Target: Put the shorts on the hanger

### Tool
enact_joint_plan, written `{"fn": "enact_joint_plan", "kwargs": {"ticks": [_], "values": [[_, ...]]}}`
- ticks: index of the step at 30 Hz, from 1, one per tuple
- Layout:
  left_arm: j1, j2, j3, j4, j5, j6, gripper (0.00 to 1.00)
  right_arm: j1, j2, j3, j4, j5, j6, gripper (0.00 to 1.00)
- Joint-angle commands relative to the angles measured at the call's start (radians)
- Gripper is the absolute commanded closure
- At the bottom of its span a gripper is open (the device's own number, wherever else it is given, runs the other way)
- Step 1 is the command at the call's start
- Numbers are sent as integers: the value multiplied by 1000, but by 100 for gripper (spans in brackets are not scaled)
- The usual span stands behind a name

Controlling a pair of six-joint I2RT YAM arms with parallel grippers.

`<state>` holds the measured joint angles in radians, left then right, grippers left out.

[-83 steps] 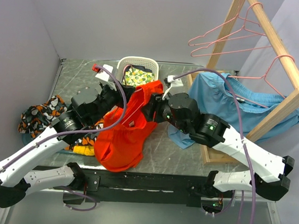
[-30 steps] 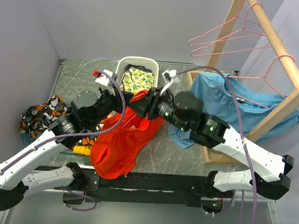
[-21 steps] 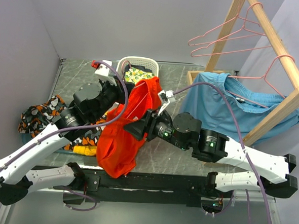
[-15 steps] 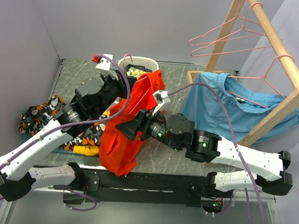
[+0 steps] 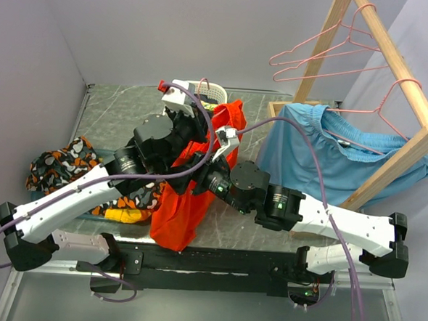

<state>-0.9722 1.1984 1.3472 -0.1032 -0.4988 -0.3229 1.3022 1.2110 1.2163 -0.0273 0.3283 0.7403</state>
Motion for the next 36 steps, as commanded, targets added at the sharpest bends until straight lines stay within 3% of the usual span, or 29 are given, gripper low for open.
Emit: {"fn": "enact_joint_plan", "kwargs": {"ticks": [1, 3, 8, 13, 14, 17, 20, 22, 23, 25, 29, 30, 32, 33, 36], "values": [[-19, 1, 61, 166, -79, 10, 99, -36, -10, -47, 147, -70, 42, 30], [-22, 7, 53, 194, -107, 8, 99, -46, -16, -75, 158, -107, 80, 39], [-22, 24, 53, 244, -122, 15, 99, -50, -25, -110, 202, -152, 128, 45], [-22, 43, 66, 257, -107, 21, 99, -52, -41, -112, 202, -149, 143, 73], [-22, 41, 64, 260, -103, 24, 99, -53, -45, -113, 202, -144, 154, 87], [-22, 38, 69, 254, -69, 27, 99, -55, -44, -101, 185, -132, 175, 100], [-22, 29, 72, 238, -60, 25, 99, -55, -42, -90, 182, -117, 191, 100], [-22, 20, 70, 235, -54, 27, 94, -55, -39, -86, 179, -103, 197, 100], [-22, 14, 67, 234, -49, 28, 90, -55, -38, -77, 176, -94, 199, 100], [-22, 0, 64, 234, -38, 31, 71, -55, -30, -63, 164, -75, 194, 100], [-22, -16, 67, 224, -32, 50, 60, -55, -4, -9, 147, -58, 183, 100], [-22, -19, 67, 223, -32, 53, 47, -55, -1, -6, 151, -52, 182, 100], [-22, -33, 72, 214, -11, 61, 36, -55, 10, 6, 145, -40, 186, 100], [-22, -37, 78, 203, 2, 62, 22, -55, 15, 14, 142, -35, 189, 100], [-22, -49, 116, 126, 35, 62, 4, -55, 31, 41, 135, -11, 194, 100]]}}
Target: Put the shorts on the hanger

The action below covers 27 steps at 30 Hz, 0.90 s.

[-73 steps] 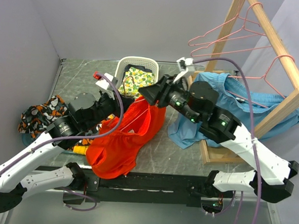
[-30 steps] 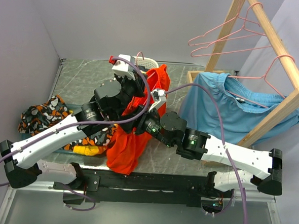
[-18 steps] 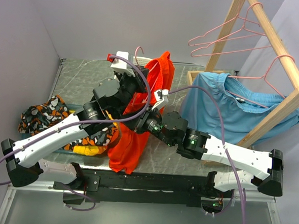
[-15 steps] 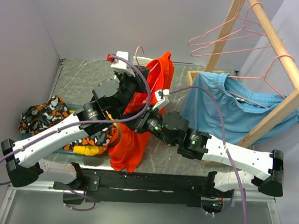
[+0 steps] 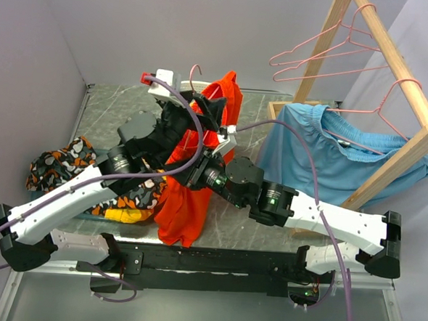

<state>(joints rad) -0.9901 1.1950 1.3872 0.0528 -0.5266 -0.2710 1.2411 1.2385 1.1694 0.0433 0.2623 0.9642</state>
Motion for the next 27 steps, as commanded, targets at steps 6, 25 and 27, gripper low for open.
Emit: {"fn": "enact_joint_plan", "kwargs": {"ticks": [6, 25, 27], "values": [[-4, -144, 78, -125, 37, -5, 4, 6, 36, 154, 12, 164, 11, 100], [-4, -337, -39, -64, -131, 65, 4, -103, 185, 479, -172, 715, 106, 100], [-4, -333, -43, -61, -138, 67, 3, -97, 181, 492, -224, 744, 148, 100]]}}
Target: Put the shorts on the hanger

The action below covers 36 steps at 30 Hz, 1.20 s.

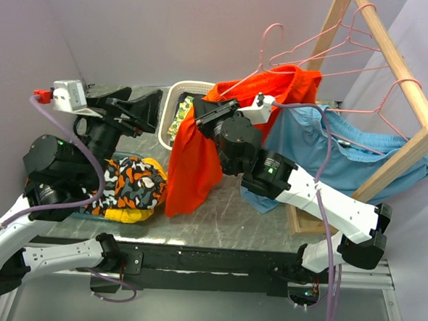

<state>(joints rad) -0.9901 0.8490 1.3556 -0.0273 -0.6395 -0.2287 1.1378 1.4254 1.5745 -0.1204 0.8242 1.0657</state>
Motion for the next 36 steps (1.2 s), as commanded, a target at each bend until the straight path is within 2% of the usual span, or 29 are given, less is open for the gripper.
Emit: {"fn": "enact_joint_plan", "kwargs": {"ticks": [1, 9, 14, 19, 24, 27, 29, 32, 36], "values": [[-4, 13, -13, 20, -26, 25, 3, 10, -13, 87, -73, 190, 59, 100], [-2, 51, -9, 21, -55, 45, 4, 97, -5, 180, -244, 364, 93, 100], [-2, 55, -23, 20, -66, 40, 4, 203, 21, 242, -228, 516, -45, 100], [-1, 56, -32, 50, -81, 52, 3, 195, 107, 309, -127, 498, -165, 100], [1, 35, -33, 53, -109, 72, 4, 88, 228, 493, -140, 403, -220, 100], [1, 16, -32, 47, -124, 87, 4, 9, 250, 550, -208, 353, -172, 100], [2, 6, -36, 44, -127, 95, 4, -38, 228, 492, -205, 279, -129, 100], [2, -8, -46, 43, -134, 109, 4, -110, 162, 388, -95, 201, -133, 100], [2, -13, -56, 49, -132, 114, 4, -210, 77, 296, -35, 63, -118, 100]]}}
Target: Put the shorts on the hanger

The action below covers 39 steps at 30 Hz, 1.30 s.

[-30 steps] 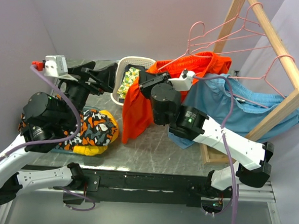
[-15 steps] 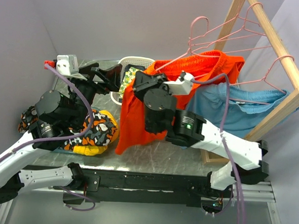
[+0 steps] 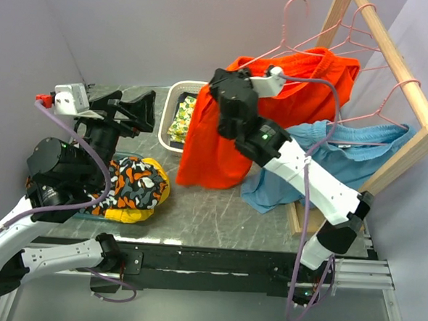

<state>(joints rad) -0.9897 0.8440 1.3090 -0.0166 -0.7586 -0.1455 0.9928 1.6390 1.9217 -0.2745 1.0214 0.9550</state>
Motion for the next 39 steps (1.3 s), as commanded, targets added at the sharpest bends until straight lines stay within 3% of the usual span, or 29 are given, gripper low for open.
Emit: {"fn": "enact_joint_plan", "kwargs": {"ticks": [1, 12, 28, 39], "values": [[2, -8, -13, 40, -15, 32, 4, -83, -149, -68, 121, -130, 1, 100], [13, 21, -16, 37, 8, 26, 3, -230, -309, -210, 138, -152, 86, 100], [31, 49, -5, 21, 36, 7, 4, -430, -354, -279, 31, -248, 258, 100], [49, 64, -8, 20, 61, -9, 4, -467, -390, -336, 26, -251, 294, 100]]}}
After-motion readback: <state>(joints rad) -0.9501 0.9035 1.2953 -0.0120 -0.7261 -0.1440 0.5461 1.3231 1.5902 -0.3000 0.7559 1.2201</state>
